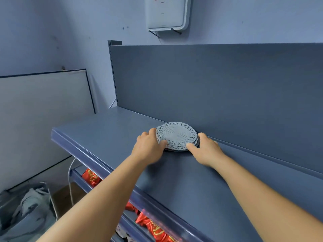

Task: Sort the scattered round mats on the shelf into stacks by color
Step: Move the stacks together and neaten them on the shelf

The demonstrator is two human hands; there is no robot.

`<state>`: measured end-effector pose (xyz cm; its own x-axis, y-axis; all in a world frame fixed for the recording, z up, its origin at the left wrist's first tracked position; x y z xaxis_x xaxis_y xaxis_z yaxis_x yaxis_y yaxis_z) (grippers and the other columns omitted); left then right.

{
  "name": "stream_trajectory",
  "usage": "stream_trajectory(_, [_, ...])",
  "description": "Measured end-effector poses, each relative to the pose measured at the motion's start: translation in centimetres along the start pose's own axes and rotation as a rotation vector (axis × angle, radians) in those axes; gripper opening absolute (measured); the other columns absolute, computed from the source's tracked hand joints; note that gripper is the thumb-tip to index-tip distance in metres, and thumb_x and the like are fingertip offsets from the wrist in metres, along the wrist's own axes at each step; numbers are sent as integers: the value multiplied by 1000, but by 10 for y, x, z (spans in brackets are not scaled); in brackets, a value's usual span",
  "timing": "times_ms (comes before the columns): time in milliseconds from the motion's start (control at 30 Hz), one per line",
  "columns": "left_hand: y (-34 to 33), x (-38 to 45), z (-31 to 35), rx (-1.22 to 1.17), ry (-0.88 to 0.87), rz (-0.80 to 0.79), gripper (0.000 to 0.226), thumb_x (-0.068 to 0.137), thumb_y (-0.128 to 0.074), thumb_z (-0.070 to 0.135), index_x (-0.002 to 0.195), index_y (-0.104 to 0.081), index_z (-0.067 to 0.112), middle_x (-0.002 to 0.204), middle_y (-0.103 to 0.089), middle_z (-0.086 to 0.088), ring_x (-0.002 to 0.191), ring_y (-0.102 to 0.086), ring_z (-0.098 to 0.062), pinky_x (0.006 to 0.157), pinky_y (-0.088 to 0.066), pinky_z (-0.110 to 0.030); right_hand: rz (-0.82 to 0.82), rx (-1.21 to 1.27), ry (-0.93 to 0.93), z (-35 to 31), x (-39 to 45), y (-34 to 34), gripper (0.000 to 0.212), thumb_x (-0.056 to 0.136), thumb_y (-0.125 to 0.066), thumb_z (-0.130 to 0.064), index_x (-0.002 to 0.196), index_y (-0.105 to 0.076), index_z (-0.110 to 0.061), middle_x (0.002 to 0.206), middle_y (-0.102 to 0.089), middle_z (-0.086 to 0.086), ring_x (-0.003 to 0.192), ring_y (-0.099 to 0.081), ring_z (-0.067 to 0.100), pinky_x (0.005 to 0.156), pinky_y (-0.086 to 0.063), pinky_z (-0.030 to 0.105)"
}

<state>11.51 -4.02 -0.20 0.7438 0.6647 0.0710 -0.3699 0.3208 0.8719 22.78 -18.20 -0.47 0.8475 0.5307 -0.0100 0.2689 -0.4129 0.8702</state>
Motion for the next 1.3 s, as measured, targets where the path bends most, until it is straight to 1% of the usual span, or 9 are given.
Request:
stream_trajectory(200, [-7, 55, -12, 5, -26, -107, 68, 96, -34, 48, 150, -12, 13, 142, -43, -17, 134, -33, -36, 108, -29, -44, 44, 61, -181, -14, 28, -17, 66, 94, -37, -50, 144, -28, -8, 150, -36, 11, 140, -25, 32, 110, -27, 39])
stream_trajectory(467, [-11, 81, -10, -211, -141, -160, 73, 89, -57, 36, 148, -22, 14, 146, -36, -10, 135, -36, -29, 107, -33, -37, 165, 283, -307, -21, 42, -22, 73, 81, -68, -38, 137, -35, -6, 141, -45, 10, 127, -46, 30, 97, -43, 36])
stream_trajectory(633, [-6, 87, -10, -379, -97, -219, 88, 82, -68, 23, 151, -15, 23, 144, -32, -7, 123, -46, -26, 84, -38, -27, 159, 454, -408, -21, 41, -15, 72, 76, -76, -23, 134, -39, 0, 137, -47, 14, 125, -48, 31, 98, -44, 40])
stream_trajectory(700, [-5, 87, -10, -419, -78, -246, 93, 80, -71, 21, 151, -11, 27, 143, -32, -7, 114, -49, -26, 78, -38, -27, 136, 504, -442, -20, 44, -15, 66, 69, -81, -22, 122, -50, 0, 124, -57, 14, 109, -58, 29, 89, -49, 38])
stream_trajectory(800, [-6, 89, -12, -462, -75, -268, 97, 80, -72, 20, 151, -7, 31, 144, -32, -7, 102, -45, -21, 78, -39, -27, 108, 564, -428, -14, 50, -20, 53, 51, -81, -23, 97, -63, -3, 104, -70, 14, 86, -65, 25, 75, -53, 34])
stream_trajectory(867, [-7, 90, -13, -485, -76, -292, 100, 79, -73, 19, 152, -5, 31, 145, -35, -6, 109, -47, -21, 80, -39, -27, 121, 601, -405, -15, 50, -19, 37, 61, -78, -8, 94, -64, -3, 100, -71, 13, 86, -66, 26, 78, -52, 33])
stream_trajectory(1067, [-11, 96, -18, -504, -18, -331, 100, 72, -78, 22, 149, -16, 29, 137, -46, -5, 133, -36, -26, 105, -41, -43, 130, 746, -324, -19, 48, -16, 59, 69, -69, 11, 120, -50, -10, 107, -63, 12, 96, -63, 26, 84, -53, 36])
stream_trajectory(1200, [-10, 93, -20, -693, -29, -313, 103, 66, -80, 10, 148, -20, 32, 139, -41, 0, 118, -52, -23, 96, -49, -39, 151, 880, -225, -21, 42, -15, 71, 70, -67, 16, 131, -45, -13, 117, -61, 13, 103, -62, 26, 87, -55, 37])
stream_trajectory(1300, [-3, 93, -19, -943, -2, -294, 98, 67, -77, -2, 146, -27, 25, 125, -56, -7, 101, -64, -25, 85, -55, -38, 229, 947, -61, -32, 34, -2, 63, 73, -62, 21, 122, -49, -17, 112, -61, 8, 95, -61, 21, 77, -54, 34])
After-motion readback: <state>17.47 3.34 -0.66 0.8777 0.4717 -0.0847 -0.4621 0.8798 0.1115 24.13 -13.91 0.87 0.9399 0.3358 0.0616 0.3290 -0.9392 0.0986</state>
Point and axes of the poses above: each hand's wrist, its own x-axis towards the middle knuckle, its own y-axis out of the back of the hand, z = x × y, the point moved 3 cm from there along x, towards the middle knuckle
